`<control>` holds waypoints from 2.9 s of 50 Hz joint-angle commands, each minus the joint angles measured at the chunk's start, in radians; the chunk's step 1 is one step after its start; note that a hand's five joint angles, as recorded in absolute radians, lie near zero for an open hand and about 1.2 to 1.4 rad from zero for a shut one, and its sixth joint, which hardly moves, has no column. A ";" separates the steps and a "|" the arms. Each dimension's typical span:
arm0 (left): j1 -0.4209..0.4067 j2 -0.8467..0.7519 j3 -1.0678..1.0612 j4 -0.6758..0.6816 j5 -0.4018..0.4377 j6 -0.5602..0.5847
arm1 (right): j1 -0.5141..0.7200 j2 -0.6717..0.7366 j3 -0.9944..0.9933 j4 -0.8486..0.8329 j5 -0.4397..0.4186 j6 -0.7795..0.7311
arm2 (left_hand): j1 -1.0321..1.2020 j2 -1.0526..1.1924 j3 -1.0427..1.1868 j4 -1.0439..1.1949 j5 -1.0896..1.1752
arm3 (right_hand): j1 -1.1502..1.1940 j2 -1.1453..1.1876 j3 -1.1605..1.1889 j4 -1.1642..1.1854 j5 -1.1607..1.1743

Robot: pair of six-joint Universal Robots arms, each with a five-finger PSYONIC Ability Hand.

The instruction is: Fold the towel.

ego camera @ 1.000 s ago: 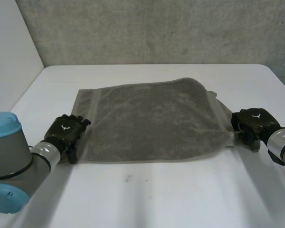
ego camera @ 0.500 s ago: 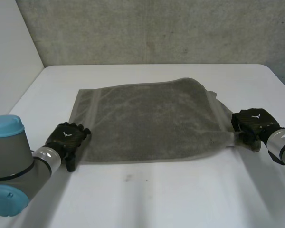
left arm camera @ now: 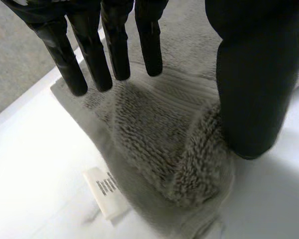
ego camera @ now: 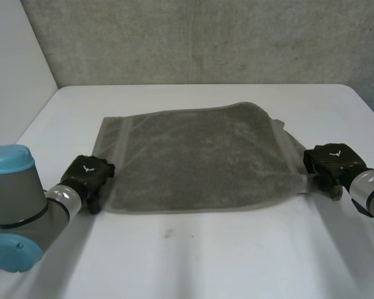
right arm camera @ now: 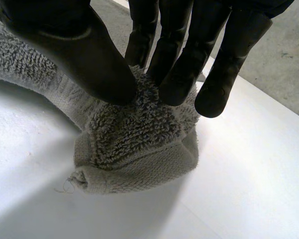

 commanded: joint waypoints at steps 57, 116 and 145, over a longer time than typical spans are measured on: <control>0.029 0.763 -0.232 -0.324 0.086 -0.076 | -0.080 -0.463 -0.041 0.815 -0.035 -0.339 | 0.906 0.911 0.910 0.910 0.913 | 0.079 0.098 0.073 0.061 0.072; -0.051 -0.357 0.722 -0.158 -0.118 -0.088 | 0.156 0.560 -1.129 0.518 0.230 -0.011 | -0.316 -0.311 -0.311 -0.311 -0.309 | -1.143 -1.124 -1.149 -1.161 -1.149; -0.081 0.028 0.309 -0.119 -0.181 -0.139 | 0.097 -0.046 -0.326 0.296 0.147 -0.008 | -0.312 -0.307 -0.308 -0.308 -0.305 | -0.939 -0.921 -0.946 -0.957 -0.946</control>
